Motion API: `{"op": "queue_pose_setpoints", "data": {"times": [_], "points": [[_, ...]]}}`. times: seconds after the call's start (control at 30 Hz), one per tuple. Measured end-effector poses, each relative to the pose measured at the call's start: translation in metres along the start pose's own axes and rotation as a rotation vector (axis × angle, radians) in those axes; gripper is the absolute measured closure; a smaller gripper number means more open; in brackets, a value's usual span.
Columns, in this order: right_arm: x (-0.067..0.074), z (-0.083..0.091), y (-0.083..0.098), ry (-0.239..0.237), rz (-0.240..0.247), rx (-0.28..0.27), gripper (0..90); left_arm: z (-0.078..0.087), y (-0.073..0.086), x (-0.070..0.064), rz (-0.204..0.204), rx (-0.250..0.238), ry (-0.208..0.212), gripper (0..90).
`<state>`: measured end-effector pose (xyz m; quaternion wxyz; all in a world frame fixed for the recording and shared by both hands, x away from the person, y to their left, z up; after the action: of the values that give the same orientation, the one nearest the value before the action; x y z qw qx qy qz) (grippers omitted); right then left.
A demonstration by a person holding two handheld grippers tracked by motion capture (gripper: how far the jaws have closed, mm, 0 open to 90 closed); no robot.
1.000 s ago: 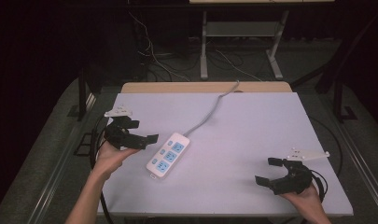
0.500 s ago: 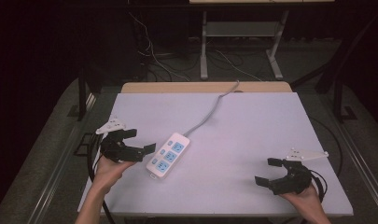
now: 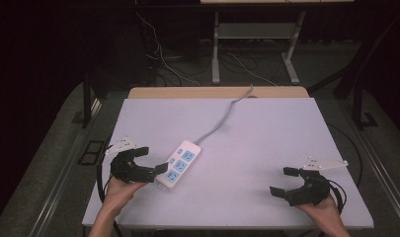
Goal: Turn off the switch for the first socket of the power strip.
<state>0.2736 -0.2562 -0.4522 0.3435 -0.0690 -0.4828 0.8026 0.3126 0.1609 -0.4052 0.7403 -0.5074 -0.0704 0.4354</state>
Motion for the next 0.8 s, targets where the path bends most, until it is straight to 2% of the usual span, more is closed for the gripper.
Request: {"op": "queue_pose_setpoints", "data": {"times": [0.3, 0.8], "points": [[0.000, 0.000, 0.000, 0.000, -0.001, 0.001, 0.4, -0.008, 0.015, -0.004, 0.007, 0.000, 0.016, 0.0], [0.000, 0.001, 0.000, -0.001, -0.005, -0.002, 0.4, -0.022, 0.038, -0.014, -0.010, 0.018, 0.043, 0.0]]}}
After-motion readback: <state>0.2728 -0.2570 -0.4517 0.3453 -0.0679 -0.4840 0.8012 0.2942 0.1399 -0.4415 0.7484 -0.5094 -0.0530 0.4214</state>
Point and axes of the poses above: each handheld gripper's, and its own axes: z roughly backward along the jaws, y roughly out of its underside, x roughly to its left, the point moved 6 cm from there along -z, roughly forward along the jaws, and after that the axes turned 6 degrees about z, right-handed, at the moved point
